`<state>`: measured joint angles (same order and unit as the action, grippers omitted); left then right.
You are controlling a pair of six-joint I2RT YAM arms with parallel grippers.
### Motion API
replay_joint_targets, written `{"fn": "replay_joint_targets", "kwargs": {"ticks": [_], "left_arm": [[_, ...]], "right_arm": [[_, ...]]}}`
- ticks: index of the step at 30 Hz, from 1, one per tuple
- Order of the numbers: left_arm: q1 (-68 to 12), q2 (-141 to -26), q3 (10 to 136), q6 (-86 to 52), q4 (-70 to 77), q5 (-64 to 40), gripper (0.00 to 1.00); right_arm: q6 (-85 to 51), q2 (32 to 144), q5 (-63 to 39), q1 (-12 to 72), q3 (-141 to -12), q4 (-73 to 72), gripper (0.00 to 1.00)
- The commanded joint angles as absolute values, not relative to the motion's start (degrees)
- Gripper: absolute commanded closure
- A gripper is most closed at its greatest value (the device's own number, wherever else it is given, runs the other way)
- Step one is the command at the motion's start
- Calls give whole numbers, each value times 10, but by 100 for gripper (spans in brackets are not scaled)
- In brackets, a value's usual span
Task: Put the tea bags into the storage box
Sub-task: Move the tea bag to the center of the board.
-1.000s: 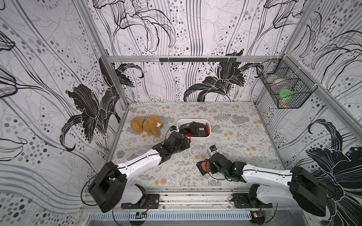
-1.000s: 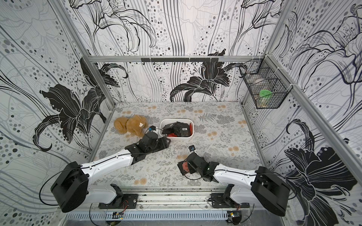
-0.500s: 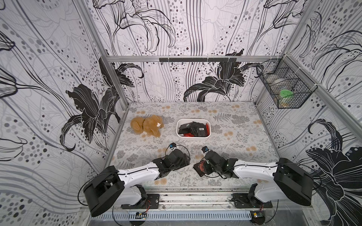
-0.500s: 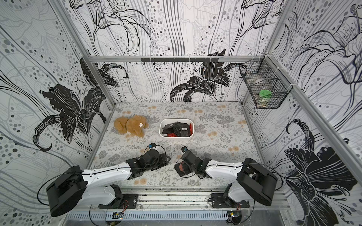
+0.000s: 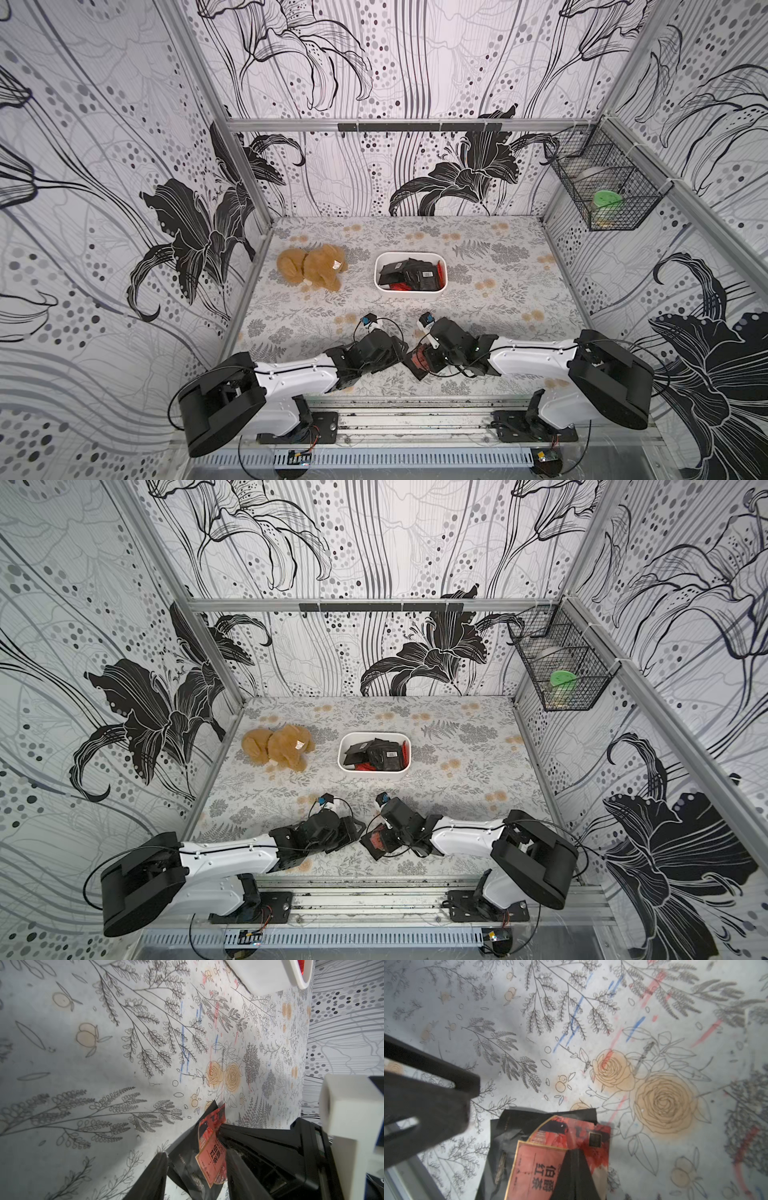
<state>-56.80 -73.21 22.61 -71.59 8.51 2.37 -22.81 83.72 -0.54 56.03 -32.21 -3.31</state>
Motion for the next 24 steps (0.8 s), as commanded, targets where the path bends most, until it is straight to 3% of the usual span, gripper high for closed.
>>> {"fn": "replay_joint_targets", "kwargs": {"ticks": [1, 6, 24], "left_arm": [[-583, -742, 208, -758, 137, 29, 53], [-598, -767, 181, -800, 212, 24, 56], [-620, -816, 183, -841, 263, 39, 59]], "right_arm": [[-216, 852, -15, 565, -326, -12, 100], [-216, 855, -15, 566, -328, -12, 100], [-216, 855, -16, 566, -328, -12, 100]]}}
